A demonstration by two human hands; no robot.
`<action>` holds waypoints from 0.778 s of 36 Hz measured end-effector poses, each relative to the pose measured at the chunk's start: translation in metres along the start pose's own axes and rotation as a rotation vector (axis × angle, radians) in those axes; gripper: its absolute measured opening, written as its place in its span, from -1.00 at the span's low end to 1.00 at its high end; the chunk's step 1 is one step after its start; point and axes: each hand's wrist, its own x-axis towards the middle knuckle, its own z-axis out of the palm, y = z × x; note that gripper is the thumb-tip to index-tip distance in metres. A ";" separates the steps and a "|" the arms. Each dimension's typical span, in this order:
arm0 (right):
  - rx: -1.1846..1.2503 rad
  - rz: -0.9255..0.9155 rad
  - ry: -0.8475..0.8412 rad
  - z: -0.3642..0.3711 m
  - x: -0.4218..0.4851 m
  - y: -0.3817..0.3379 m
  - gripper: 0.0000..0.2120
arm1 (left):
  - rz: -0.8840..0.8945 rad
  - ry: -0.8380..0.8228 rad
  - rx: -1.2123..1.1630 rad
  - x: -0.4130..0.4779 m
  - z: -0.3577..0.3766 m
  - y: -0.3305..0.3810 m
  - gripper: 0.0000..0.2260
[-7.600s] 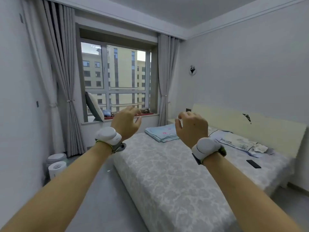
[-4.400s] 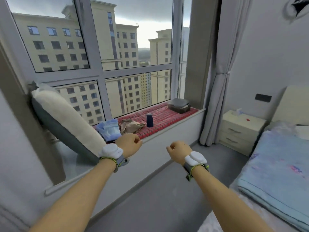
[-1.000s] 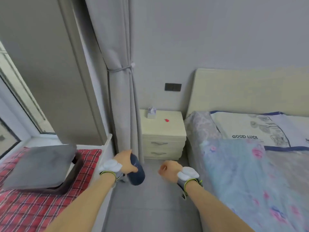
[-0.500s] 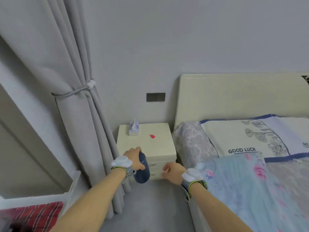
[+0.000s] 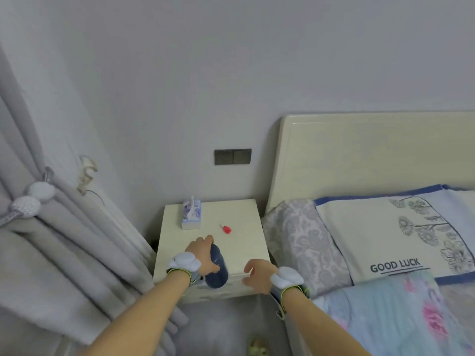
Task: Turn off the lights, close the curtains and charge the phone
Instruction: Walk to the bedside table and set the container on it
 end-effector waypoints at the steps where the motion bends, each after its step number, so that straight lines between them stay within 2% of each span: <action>1: -0.003 0.004 0.011 -0.002 0.003 -0.002 -0.62 | -0.001 -0.001 0.011 0.001 -0.002 -0.001 -0.43; 9: -0.072 -0.076 -0.043 -0.062 0.105 0.004 -0.65 | -0.083 -0.006 0.017 0.085 -0.011 -0.002 -0.42; 13: -0.071 -0.103 -0.077 -0.085 0.153 0.014 -0.68 | -0.125 -0.006 -0.003 0.119 -0.009 -0.002 -0.48; 21: -0.163 -0.120 -0.145 -0.104 0.225 0.022 -0.64 | -0.187 -0.063 0.040 0.162 0.006 -0.007 -0.52; 28: -0.152 -0.135 -0.130 -0.107 0.273 0.013 -0.68 | -0.203 -0.078 0.086 0.210 0.005 -0.022 -0.49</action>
